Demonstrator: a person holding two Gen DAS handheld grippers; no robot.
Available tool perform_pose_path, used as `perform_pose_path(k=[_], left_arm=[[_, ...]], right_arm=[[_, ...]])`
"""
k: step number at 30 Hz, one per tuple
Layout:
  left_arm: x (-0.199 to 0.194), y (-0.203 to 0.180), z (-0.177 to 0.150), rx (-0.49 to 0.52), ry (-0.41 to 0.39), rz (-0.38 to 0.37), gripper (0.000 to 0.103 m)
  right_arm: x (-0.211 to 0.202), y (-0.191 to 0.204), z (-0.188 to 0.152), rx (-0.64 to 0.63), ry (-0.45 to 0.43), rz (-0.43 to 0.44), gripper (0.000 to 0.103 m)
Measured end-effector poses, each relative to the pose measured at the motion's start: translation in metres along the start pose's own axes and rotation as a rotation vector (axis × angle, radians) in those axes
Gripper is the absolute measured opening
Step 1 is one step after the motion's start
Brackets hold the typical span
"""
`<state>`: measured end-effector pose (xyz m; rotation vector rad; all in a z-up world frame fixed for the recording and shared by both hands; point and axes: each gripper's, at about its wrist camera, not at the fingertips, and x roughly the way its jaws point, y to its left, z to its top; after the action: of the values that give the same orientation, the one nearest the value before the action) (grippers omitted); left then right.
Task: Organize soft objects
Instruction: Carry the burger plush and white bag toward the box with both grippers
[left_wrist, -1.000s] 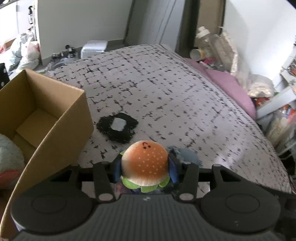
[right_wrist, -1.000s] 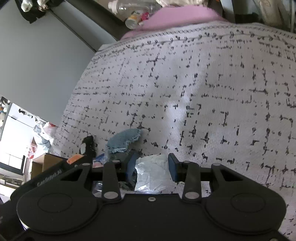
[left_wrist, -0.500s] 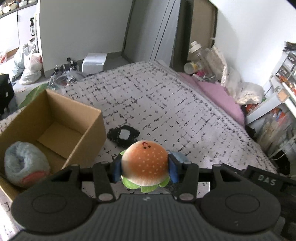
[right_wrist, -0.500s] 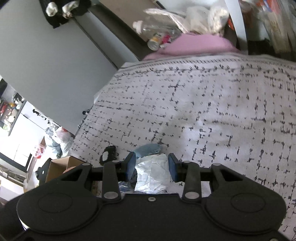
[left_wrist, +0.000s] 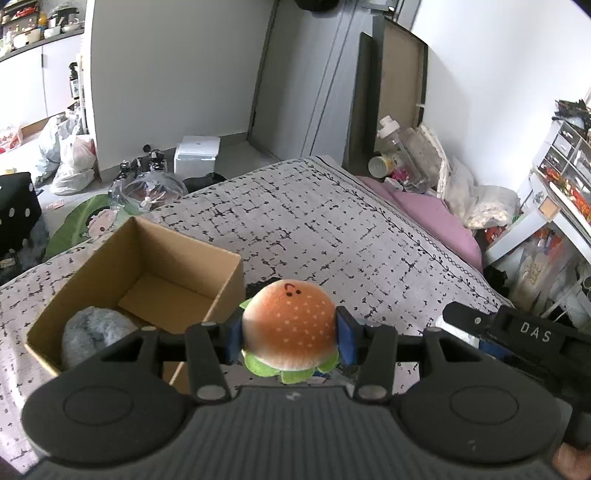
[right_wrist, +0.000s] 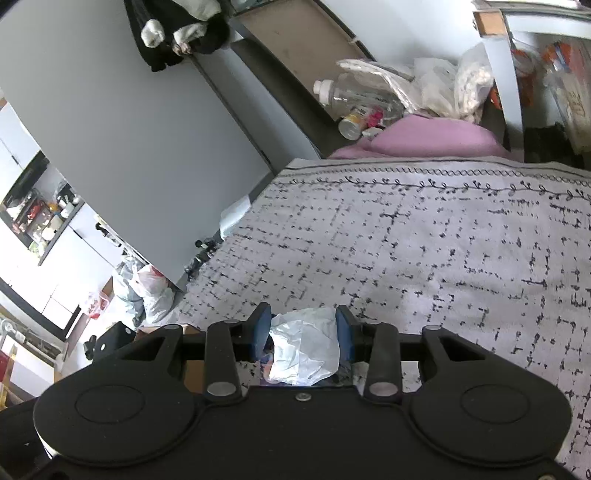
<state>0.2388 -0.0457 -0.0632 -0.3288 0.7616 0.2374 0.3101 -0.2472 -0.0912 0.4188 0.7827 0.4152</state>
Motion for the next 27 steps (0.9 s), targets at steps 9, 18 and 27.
perform_pose_path(k=[9, 18, 27], left_arm=[[-0.020, 0.016, 0.006, -0.006, -0.051, -0.002, 0.049], [-0.030, 0.045, 0.014, -0.036, -0.059, 0.050, 0.049], [-0.036, 0.074, 0.016, -0.069, -0.058, 0.055, 0.049]], right_arm=[[-0.005, 0.019, -0.001, -0.045, -0.005, 0.021, 0.038], [-0.012, 0.041, 0.000, -0.071, -0.013, 0.080, 0.038], [-0.002, 0.072, -0.011, -0.124, 0.027, 0.114, 0.038]])
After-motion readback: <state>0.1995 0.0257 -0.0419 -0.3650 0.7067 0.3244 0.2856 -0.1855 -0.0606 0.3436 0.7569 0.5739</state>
